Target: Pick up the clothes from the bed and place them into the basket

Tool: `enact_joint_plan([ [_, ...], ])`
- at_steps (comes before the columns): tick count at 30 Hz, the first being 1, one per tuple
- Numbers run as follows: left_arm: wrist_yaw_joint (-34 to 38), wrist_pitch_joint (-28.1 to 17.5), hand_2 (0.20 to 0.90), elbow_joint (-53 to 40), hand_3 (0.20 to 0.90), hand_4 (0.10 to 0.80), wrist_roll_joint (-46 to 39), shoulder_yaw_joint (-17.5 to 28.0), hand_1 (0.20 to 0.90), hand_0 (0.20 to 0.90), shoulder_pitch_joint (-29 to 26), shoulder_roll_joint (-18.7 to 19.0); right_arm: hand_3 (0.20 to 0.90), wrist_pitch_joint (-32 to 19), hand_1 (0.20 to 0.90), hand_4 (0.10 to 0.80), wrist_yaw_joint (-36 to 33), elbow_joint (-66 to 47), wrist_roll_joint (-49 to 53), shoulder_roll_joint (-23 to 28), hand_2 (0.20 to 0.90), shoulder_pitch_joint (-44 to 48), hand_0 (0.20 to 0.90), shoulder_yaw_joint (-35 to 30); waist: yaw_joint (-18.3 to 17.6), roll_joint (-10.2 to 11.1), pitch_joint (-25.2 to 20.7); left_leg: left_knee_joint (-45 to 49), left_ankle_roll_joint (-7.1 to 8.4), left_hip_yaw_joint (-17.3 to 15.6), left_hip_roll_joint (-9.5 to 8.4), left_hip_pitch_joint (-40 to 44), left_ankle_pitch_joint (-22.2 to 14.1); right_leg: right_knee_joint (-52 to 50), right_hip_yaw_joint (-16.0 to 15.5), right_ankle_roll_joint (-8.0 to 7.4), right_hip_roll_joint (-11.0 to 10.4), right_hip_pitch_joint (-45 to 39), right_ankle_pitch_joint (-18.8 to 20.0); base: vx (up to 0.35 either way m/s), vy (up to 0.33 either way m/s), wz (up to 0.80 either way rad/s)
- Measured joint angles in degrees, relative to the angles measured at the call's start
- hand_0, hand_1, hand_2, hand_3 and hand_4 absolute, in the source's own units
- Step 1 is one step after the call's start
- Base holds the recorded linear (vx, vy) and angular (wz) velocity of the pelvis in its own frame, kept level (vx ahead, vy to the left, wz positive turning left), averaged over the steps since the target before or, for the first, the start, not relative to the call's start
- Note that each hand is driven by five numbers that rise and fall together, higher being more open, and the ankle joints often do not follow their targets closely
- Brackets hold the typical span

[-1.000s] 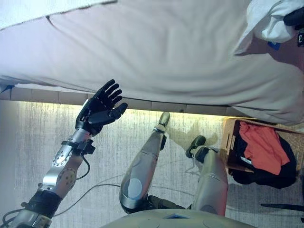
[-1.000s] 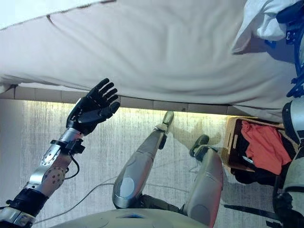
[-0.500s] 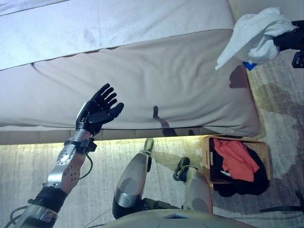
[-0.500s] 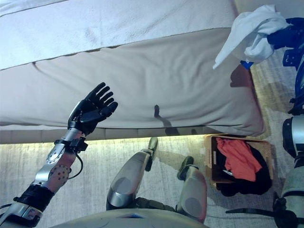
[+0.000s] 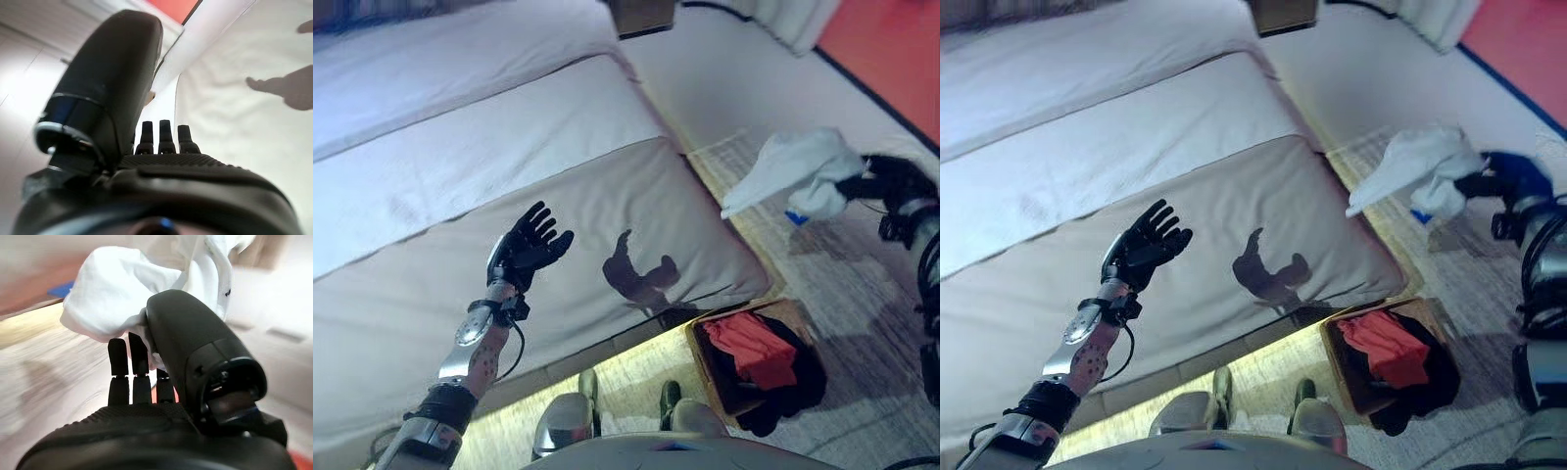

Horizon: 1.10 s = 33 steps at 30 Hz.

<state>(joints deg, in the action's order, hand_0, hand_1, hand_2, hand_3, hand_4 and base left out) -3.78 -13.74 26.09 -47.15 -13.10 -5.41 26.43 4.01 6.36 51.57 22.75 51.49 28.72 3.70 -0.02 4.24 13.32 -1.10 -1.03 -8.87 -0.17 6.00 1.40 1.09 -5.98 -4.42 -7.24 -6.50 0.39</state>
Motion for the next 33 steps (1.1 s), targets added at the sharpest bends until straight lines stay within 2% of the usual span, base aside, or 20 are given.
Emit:
enact_joint_plan([
  [3,-0.10,0.05,0.900,1.44,0.900,0.800,0.06,0.12,0.900,0.900,-0.10,-0.89,0.200,0.06,0.300,0.100,-1.27,-0.79,-1.28,-3.04,0.300,-6.59,0.300,-2.59,-2.12,-0.20,-0.61,-2.07,0.67,-0.97,0.37,1.07,0.49,2.29,0.94,0.16,0.62,-0.61,0.79,-0.027,-0.046,-0.22],
  [8,-0.41,0.15,0.900,3.26,0.900,0.800,1.45,0.18,0.900,0.900,0.07,-2.46,0.200,0.12,0.300,0.100,-3.21,-4.38,-3.06,-9.10,0.300,-15.15,0.300,-2.92,-4.23,-0.62,-0.85,-3.94,1.28,-2.58,1.66,2.26,0.97,4.07,2.47,0.37,1.87,-0.88,1.67,-0.021,-0.038,-0.19],
  [19,-2.17,0.15,0.900,4.94,0.900,0.800,4.58,0.25,0.900,0.900,1.04,-3.53,0.200,-0.04,0.300,0.100,-3.76,-3.28,-3.92,-13.83,0.300,-17.88,0.300,-2.91,-4.39,-2.09,-1.68,-3.96,1.59,-3.71,2.28,2.90,1.17,4.09,3.72,0.46,2.46,-0.91,1.97,0.001,-0.028,-0.05],
  [20,-2.42,0.15,0.900,5.06,0.900,0.800,4.58,0.25,0.900,0.900,1.04,-3.52,0.285,-0.05,0.373,0.185,-3.79,-2.58,-3.93,-14.11,0.373,-17.87,0.373,-2.91,-4.16,-2.15,-1.71,-3.96,1.62,-3.70,2.28,2.93,1.19,4.09,3.72,0.49,2.45,-0.94,1.99,0.000,0.000,0.00],
  [21,-2.73,0.15,0.900,5.28,0.900,0.800,4.58,0.26,0.900,0.900,1.04,-3.52,0.502,-0.06,0.559,0.402,-3.80,-1.76,-3.93,-14.44,0.559,-17.85,0.559,-2.91,-3.97,-2.18,-1.73,-3.96,1.69,-3.67,2.28,2.93,1.24,4.09,3.71,0.50,2.45,-0.96,2.00,0.000,0.000,0.00],
  [22,-3.15,0.15,0.900,5.93,0.900,0.800,4.59,0.29,0.900,0.900,1.04,-3.51,0.900,-0.06,0.900,0.800,-3.85,-0.62,-4.02,-14.92,0.900,-17.83,0.900,-2.89,-3.69,-2.27,-1.78,-3.96,1.74,-3.63,2.28,2.91,1.27,4.10,3.68,0.51,2.45,-0.96,2.01,0.000,0.000,0.00],
  [33,-3.42,0.15,0.900,8.53,0.900,0.800,4.58,0.39,0.900,0.900,1.20,-3.52,0.900,-0.05,0.900,0.800,-8.22,2.27,-6.00,-15.44,0.900,-17.82,0.900,-2.84,-2.97,-3.01,-2.26,-3.98,1.82,-3.08,2.24,2.70,1.39,4.10,3.23,0.58,2.37,-0.98,2.14,0.000,-0.002,0.01],
])
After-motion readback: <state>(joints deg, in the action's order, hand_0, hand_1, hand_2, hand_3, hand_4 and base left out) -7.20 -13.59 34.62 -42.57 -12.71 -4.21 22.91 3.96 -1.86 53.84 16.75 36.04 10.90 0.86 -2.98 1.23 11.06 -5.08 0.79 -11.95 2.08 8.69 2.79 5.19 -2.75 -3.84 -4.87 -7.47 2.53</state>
